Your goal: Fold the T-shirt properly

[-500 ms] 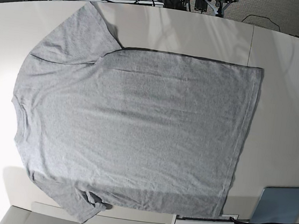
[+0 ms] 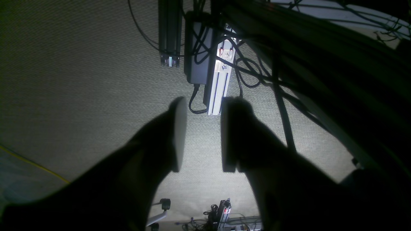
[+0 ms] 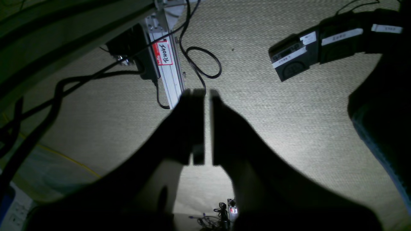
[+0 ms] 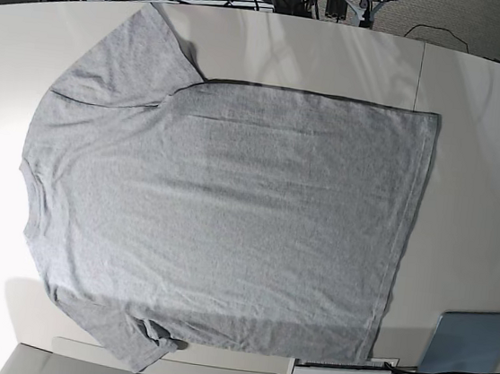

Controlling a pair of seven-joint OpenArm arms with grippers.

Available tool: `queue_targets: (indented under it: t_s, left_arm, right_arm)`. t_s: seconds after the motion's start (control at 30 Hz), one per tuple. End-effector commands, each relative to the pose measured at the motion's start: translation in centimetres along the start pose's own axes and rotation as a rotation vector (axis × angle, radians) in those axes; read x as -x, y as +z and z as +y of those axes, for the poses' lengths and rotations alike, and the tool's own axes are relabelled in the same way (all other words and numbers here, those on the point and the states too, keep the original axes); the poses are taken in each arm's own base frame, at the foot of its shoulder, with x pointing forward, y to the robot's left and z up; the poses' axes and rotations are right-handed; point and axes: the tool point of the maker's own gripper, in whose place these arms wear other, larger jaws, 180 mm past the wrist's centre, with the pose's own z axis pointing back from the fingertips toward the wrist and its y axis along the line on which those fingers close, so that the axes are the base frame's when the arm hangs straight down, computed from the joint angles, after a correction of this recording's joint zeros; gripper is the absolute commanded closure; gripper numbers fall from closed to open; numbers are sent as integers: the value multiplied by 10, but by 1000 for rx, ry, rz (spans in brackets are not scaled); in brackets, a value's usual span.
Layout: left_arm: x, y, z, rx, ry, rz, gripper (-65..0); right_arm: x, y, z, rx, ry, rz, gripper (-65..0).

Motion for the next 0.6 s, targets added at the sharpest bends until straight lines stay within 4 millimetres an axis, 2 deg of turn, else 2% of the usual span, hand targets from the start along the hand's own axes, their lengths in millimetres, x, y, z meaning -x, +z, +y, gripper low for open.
queue_targets:
  t_s: [0.0, 0.23, 0.33, 0.47, 0.57]
  left_arm:
    - [0, 0, 0, 2, -1, -2, -198]
    - [1, 0, 0, 2, -1, -1, -198]
    - [11, 1, 2, -1, 1, 14, -198]
    - [29, 3, 10, -30, -6, 29, -198]
    - [39, 8, 24, -91, -47, 24, -198]
  right_arm:
    - [3, 1, -2, 1, -2, 6, -39]
    - [3, 1, -2, 1, -2, 6, -39]
    - [5, 1, -3, 2, -2, 9, -39]
    - [24, 4, -6, 10, -2, 22, -39]
    - [38, 9, -17, 32, 6, 15, -39]
